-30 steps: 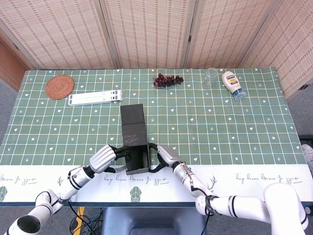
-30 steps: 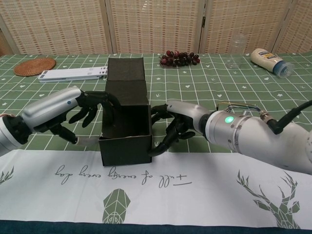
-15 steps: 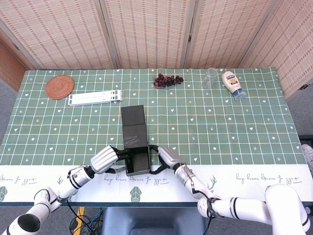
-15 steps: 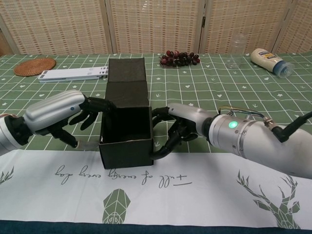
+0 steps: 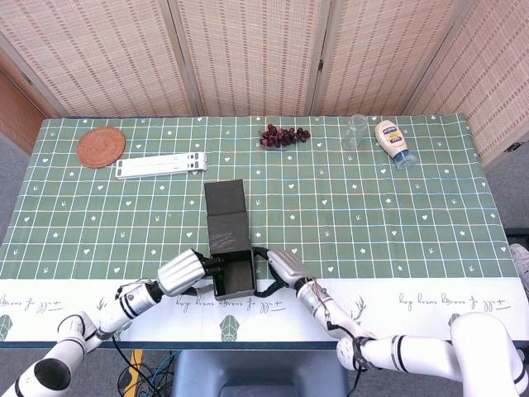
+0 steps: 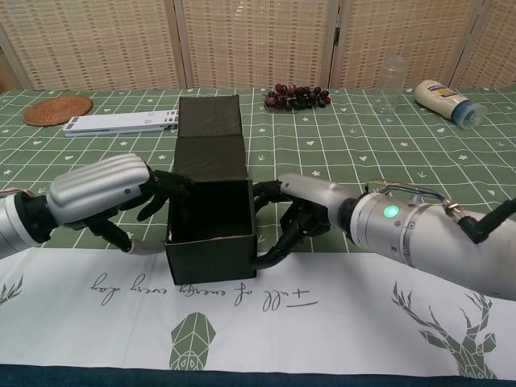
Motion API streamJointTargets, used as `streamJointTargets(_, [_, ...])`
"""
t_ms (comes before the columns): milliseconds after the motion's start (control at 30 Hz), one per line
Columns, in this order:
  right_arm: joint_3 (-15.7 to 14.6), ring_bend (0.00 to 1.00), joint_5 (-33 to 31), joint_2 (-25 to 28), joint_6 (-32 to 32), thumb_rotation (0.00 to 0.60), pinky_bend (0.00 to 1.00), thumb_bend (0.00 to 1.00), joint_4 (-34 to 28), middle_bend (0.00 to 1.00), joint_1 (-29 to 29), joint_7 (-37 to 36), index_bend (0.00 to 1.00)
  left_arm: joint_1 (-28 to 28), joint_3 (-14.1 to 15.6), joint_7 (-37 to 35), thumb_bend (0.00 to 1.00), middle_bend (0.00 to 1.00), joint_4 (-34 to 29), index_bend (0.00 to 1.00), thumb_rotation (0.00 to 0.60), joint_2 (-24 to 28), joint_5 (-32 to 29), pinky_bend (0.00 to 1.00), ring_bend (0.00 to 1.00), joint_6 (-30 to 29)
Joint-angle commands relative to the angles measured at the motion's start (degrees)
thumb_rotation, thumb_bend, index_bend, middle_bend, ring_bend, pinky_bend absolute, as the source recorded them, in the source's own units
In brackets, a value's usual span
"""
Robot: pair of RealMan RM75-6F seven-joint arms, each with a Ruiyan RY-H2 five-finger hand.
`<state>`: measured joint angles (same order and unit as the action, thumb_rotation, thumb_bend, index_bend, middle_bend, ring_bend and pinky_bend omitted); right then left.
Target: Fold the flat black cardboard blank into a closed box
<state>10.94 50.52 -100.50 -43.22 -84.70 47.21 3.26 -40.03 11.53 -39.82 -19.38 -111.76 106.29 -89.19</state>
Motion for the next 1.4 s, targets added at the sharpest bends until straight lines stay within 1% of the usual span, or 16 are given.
streamJointTargets(33, [-0.1,0.8,0.0,0.1,0.1,0.6,1.0,0.43,-0.1,0.39,0.0,0.1,0.27,-0.2,0.2,-0.1,0.15,0.39,0.2,0.5,0.6,-0.1,0.1,0.82,0.72,-0.2])
streamJointTargets(133, [0.0,0.8,-0.1,0.1,0.1,0.6,1.0,0.43,-0.1,0.39,-0.1,0.2,0.27,-0.3,0.5,0.4,0.15,0.4,0.8,0.51,0.6,-0.2,0.3,0.82,0.73,-0.5])
streamJointTargets(433, [-0.1,0.8,-0.3,0.1,0.3,0.6,1.0,0.44,0.1,0.39,0.0,0.7,0.27,-0.1,1.0,1.5,0.15,0.41,2.2,0.5,0.6,0.0,0.3,0.82,0.73,-1.4])
streamJointTargets(667, [-0.1,0.8,-0.3,0.1,0.5,0.6,1.0,0.43,-0.2,0.39,0.0,0.8,0.27,0.6,1.5,1.3,0.15,0.41,2.2,0.5,0.6,0.2,0.2,0.82,0.74,-0.7])
streamJointTargets(1067, [-0.2,0.8,-0.5,0.5,0.5,0.6,1.0,0.44,-0.9,0.39,0.0,1.2,0.27,0.2,2.6,0.8,0.15,0.42,2.8,0.54,0.6,-1.1,0.8,0.82,0.74,-0.3])
streamJointTargets(1400, [-0.3,0.8,-0.7,0.7,0.5,0.6,1.0,0.45,-1.3,0.39,0.0,1.3,0.27,-0.1,2.9,-0.3,0.15,0.54,3.3,0.61,0.6,-1.6,0.8,0.82,0.74,-0.5])
